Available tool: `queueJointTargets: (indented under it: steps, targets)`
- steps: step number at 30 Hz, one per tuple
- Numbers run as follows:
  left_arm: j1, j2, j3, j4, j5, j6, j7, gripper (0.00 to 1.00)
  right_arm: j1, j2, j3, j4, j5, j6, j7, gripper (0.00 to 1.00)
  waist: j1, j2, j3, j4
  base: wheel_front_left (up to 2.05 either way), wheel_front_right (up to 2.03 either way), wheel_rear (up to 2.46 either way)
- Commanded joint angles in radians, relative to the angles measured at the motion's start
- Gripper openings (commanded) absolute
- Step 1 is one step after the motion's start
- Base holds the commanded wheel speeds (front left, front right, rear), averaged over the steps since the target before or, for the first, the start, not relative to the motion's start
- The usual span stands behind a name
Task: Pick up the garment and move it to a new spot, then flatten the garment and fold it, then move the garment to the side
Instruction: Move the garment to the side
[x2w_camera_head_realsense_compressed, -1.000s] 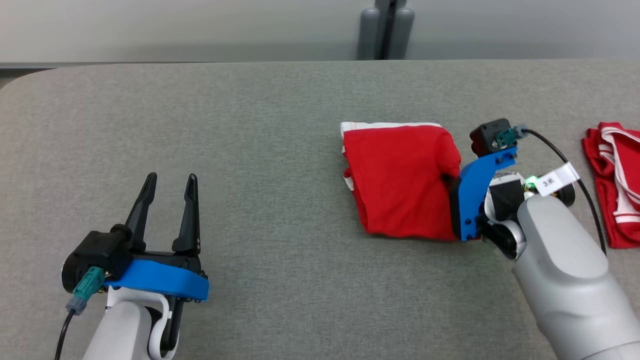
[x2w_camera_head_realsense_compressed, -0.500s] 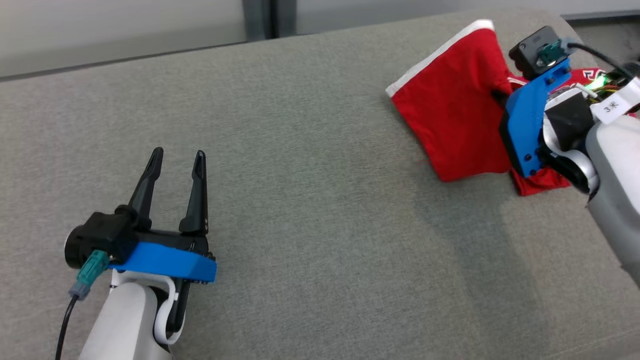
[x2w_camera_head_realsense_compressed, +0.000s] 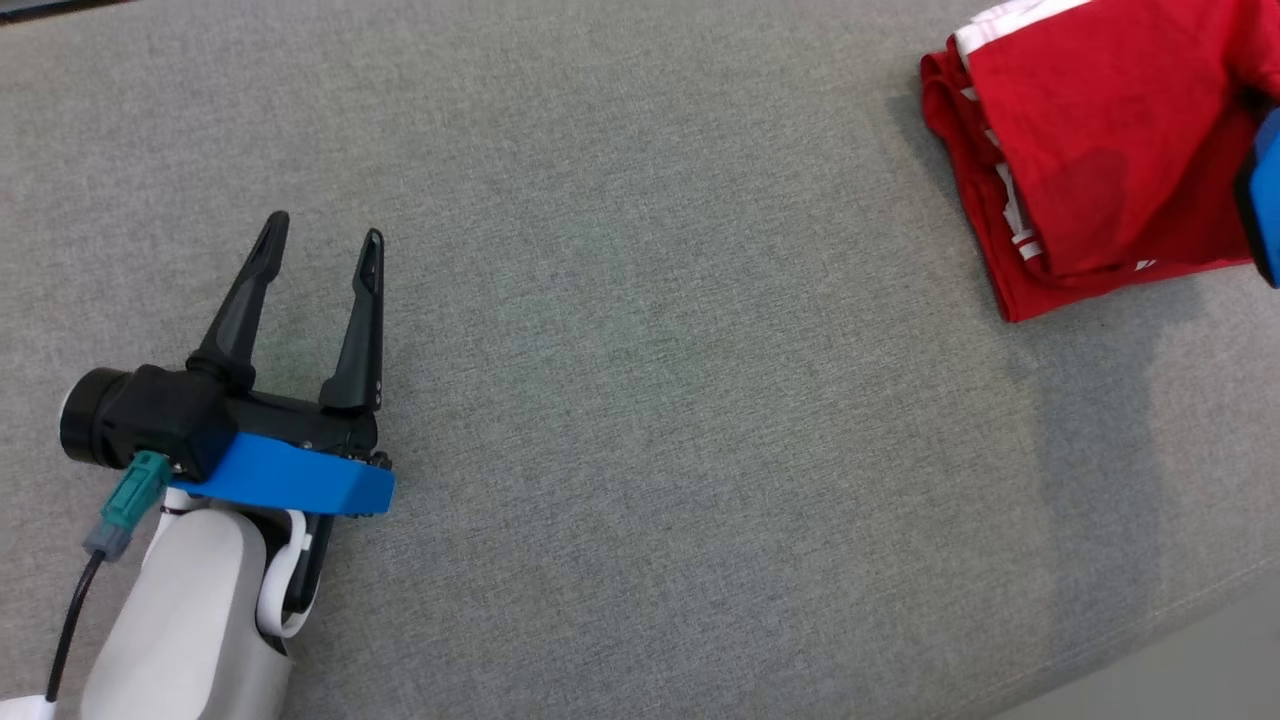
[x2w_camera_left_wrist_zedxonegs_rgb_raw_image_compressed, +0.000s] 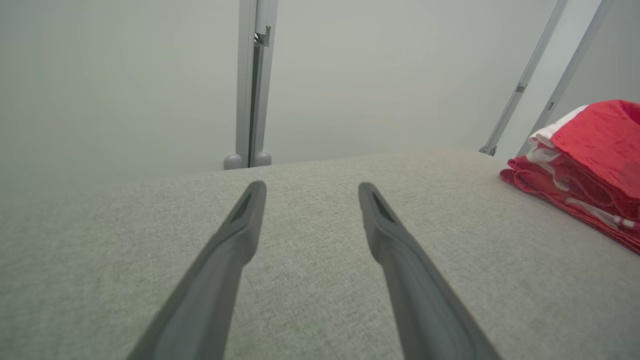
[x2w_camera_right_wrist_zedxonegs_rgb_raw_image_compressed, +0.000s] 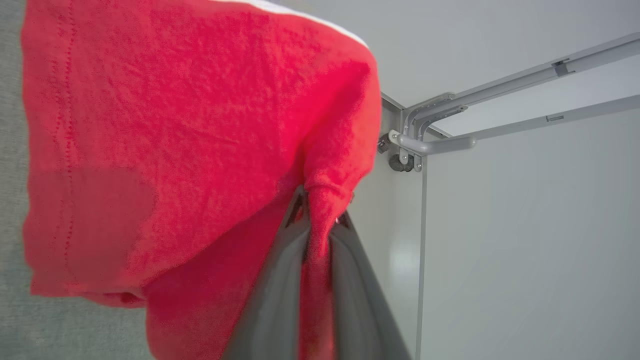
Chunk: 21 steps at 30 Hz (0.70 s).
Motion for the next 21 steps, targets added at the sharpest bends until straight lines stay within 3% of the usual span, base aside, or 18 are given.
queueJointTargets:
  steps: [1,10,11,13,21]
  targets:
    - [-0.025,0.013,0.002,-0.016,0.005,-0.002,0.003,1.00,-0.003,-0.015,-0.023,0.022,-0.036,-0.001,-0.030,0.00,0.0000,-0.0001,0.028,0.009,0.00,0.00,0.00]
    - [-0.045,0.042,-0.013,-0.066,0.012,0.001,0.037,1.00,0.016,0.017,-0.191,0.139,-0.265,-0.001,-0.164,0.00,0.0000,-0.0001,0.078,0.043,0.00,0.00,0.00]
    - [-0.046,0.044,-0.014,-0.070,0.012,0.002,0.038,1.00,0.018,0.025,-0.212,0.148,-0.294,-0.001,-0.177,0.16,0.0000,-0.0001,0.080,0.047,0.00,0.00,0.00]
    - [-0.044,0.046,-0.015,-0.074,0.012,0.006,0.042,1.00,0.025,0.043,-0.253,0.172,-0.347,-0.001,-0.190,1.00,0.0000,-0.0001,0.080,0.056,0.00,0.00,0.00]
    - [-0.014,0.044,-0.014,-0.073,-0.003,0.017,0.037,1.00,0.059,0.121,-0.387,0.211,-0.471,-0.001,-0.259,1.00,0.0000,-0.0001,0.038,0.071,0.00,0.00,0.00]
